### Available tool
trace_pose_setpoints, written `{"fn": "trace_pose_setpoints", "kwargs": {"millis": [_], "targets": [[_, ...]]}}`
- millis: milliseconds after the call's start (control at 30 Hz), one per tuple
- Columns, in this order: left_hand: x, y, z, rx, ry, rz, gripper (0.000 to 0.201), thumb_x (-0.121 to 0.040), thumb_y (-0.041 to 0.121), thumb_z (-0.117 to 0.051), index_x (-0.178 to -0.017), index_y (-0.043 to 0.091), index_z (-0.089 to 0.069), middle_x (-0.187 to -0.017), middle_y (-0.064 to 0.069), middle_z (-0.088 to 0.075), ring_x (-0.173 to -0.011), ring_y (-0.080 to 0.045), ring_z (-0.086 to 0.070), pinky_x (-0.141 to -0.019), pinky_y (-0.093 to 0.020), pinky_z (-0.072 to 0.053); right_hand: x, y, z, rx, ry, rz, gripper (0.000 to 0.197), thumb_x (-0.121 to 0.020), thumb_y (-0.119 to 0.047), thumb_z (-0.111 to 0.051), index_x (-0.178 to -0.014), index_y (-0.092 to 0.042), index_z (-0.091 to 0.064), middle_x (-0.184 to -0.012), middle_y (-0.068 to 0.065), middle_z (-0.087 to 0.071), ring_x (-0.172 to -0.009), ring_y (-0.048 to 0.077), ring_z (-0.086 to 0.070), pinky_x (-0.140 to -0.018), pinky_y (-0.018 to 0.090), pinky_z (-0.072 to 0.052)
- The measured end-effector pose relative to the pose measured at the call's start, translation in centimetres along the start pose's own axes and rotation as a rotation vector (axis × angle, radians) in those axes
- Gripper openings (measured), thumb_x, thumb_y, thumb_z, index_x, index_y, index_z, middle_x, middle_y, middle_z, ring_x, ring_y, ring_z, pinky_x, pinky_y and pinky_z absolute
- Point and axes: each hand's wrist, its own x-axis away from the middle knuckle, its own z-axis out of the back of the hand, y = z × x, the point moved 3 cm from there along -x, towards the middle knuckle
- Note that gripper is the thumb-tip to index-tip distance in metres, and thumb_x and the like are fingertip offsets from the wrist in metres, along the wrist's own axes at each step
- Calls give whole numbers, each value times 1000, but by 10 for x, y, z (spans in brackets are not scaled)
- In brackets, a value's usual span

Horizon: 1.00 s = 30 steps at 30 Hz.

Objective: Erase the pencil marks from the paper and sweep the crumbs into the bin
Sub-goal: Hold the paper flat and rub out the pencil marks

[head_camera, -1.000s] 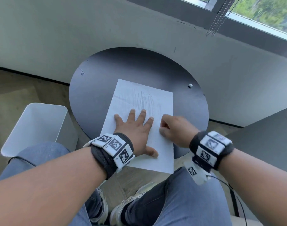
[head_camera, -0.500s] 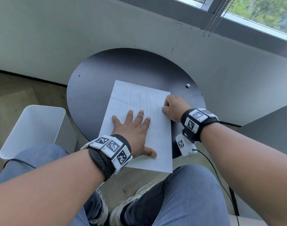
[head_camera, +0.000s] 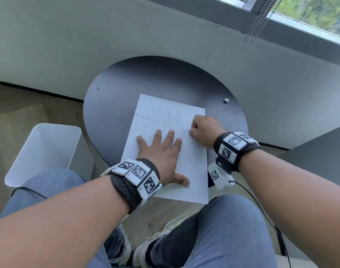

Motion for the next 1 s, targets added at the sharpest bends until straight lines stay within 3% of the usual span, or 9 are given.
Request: {"fn": "trace_pose_setpoints", "kwargs": {"millis": [167, 267, 433, 667, 833, 900, 1000], "targets": [[1, -1, -1, 8, -2, 2, 131, -69, 98, -45, -162, 23, 11, -170, 1, 20, -156, -34, 17, -114, -77, -4, -18, 2, 7, 42, 2, -42, 7, -92, -20, -53, -85, -18, -53, -99, 8, -64, -90, 26, -58, -69, 32, -43], [0, -2, -1, 23, 9, 4, 133, -68, 98, -45, -162, 22, 10, -170, 2, 19, -156, -33, 16, -114, -77, -2, 26, -6, 1, 45, -59, 49, 8, -94, -23, -52, -90, -16, -55, -89, 3, -62, -84, 24, -58, -68, 35, -48], [0, 1, -2, 38, 18, -4, 130, -71, 95, -47, -163, 20, 9, -170, 1, 19, -156, -34, 16, -114, -78, -3, 96, -18, -21, 48, -169, 230, 12, -96, -27, -52, -89, -17, -50, -80, -1, -58, -75, 21, -51, -65, 35, -41], [0, 6, 1, 12, 5, -1, 133, -69, 96, -48, -162, 19, 6, -171, 0, 16, -156, -36, 13, -113, -77, -6, 21, -2, -2, 9, -17, 31, 9, -92, -24, -50, -89, -17, -54, -91, 4, -62, -87, 26, -57, -72, 36, -49], [5, 0, 4, -25, 18, -78, 136, -66, 94, -55, -163, 18, 0, -172, -3, 10, -157, -32, 6, -121, -66, -12, -13, 10, 11, 30, 12, -40, 9, -94, -21, -53, -93, -13, -58, -96, 4, -62, -91, 24, -56, -69, 32, -40], [8, -6, 4, -44, 27, -106, 132, -68, 93, -56, -163, 21, -1, -171, -9, 9, -157, -31, 2, -124, -58, -13, -15, 13, 12, 28, 9, -50, 9, -95, -21, -53, -95, -13, -58, -97, 4, -62, -90, 24, -56, -69, 33, -44], [12, -13, -1, -35, 10, -47, 130, -65, 96, -53, -162, 31, 6, -169, -13, 18, -156, -36, 11, -124, -60, -6, -8, 13, 11, 48, 8, -45, 8, -95, -24, -51, -91, -18, -54, -95, 2, -62, -88, 24, -58, -69, 35, -46]]}}
